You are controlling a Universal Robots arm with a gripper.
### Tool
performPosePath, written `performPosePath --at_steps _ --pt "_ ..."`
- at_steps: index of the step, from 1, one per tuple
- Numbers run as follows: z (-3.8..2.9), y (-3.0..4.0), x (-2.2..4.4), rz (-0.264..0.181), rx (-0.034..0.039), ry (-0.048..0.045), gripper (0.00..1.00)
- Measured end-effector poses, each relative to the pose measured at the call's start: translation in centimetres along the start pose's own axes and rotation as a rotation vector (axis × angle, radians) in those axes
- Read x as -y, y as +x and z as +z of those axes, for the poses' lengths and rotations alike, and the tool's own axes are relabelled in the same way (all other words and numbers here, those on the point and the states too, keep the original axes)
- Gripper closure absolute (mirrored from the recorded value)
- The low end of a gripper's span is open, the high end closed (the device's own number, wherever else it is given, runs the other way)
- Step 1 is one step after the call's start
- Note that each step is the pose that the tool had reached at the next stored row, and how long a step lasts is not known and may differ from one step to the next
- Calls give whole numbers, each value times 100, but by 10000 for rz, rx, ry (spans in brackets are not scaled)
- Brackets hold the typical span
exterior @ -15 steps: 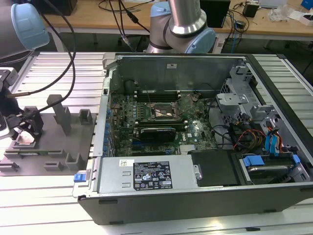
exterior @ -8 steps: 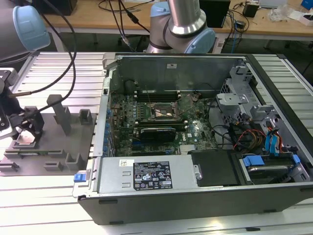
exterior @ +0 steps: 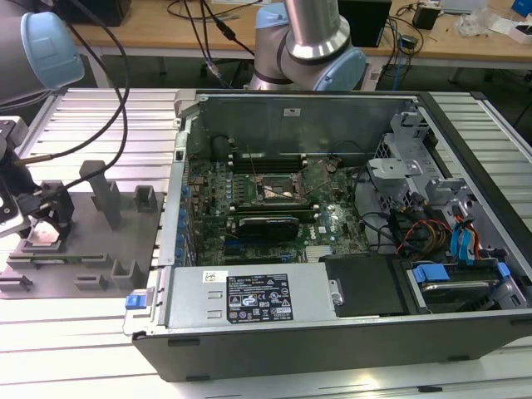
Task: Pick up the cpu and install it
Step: 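Pick up the cpu and move it towards the insertion slot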
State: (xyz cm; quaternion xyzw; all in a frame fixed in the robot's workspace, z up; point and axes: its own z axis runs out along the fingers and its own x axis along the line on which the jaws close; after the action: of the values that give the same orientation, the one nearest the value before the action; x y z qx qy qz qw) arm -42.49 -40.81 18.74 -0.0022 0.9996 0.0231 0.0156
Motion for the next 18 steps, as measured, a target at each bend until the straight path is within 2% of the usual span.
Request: performPosePath --at_steps 5,9,18 --pt "7 1 0 204 9 12 32" --pt "8 -3 1 295 12 91 32" --pt "1 -3 0 296 13 100 32"
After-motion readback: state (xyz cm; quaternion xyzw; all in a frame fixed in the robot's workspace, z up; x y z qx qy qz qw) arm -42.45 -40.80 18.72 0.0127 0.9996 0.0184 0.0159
